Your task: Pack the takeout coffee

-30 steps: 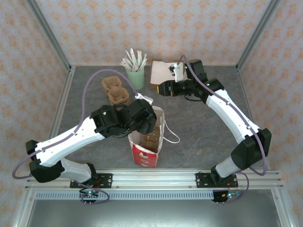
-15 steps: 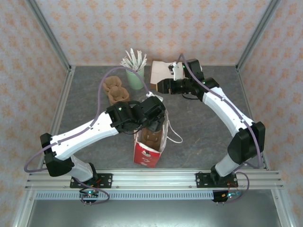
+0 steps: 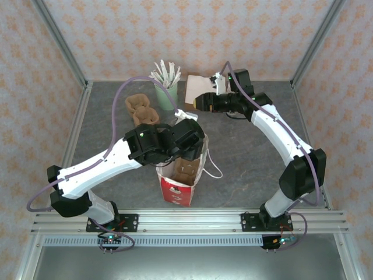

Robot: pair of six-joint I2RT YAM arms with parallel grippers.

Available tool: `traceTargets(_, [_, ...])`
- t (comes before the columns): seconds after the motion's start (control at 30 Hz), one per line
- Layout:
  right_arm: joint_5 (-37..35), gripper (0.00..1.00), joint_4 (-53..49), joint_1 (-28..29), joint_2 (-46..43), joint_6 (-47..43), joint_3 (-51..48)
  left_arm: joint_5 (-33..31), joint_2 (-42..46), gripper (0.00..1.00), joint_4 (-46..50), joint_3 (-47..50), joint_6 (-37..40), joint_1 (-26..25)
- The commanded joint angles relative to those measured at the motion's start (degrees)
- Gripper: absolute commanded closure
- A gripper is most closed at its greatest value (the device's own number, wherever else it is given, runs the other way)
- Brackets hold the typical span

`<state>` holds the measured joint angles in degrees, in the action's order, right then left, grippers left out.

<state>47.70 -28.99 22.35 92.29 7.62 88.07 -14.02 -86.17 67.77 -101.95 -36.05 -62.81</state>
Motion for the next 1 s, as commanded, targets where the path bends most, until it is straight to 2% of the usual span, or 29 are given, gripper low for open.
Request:
traceTargets(0.0, [1.73, 0.43, 2.21, -0.16, -3.04, 0.86, -0.29, -2.07, -0.43, 0.37, 2.82, 0.56, -3.82, -0.46])
traceTargets(0.4, [2.57, 0.43, 2.09, -0.12, -2.64, 2.37, -0.42, -4.18, 1.85, 0.37, -5.07, 11.52, -2.21, -0.57])
traceTargets(0.67, [5.13, 0.43, -0.01, -0.11, 1.51, 1.57, 2.74, -1.74, 2.63, 0.37, -9.83, 16.17, 1.78, 2.62])
traceTargets(0.77, [4.53, 0.44, 0.47, -0.09, 2.68, 1.58, 3.89, -0.45, 3.38, 0.37, -14.28, 19.01, 3.64, 3.62])
traceTargets(0.97, [5.12, 0.44, -0.72, -0.05, 5.42, 1.42, 6.84, 0.87, 0.2, 0.37, -17.2, 19.18, 7.73, 4.96])
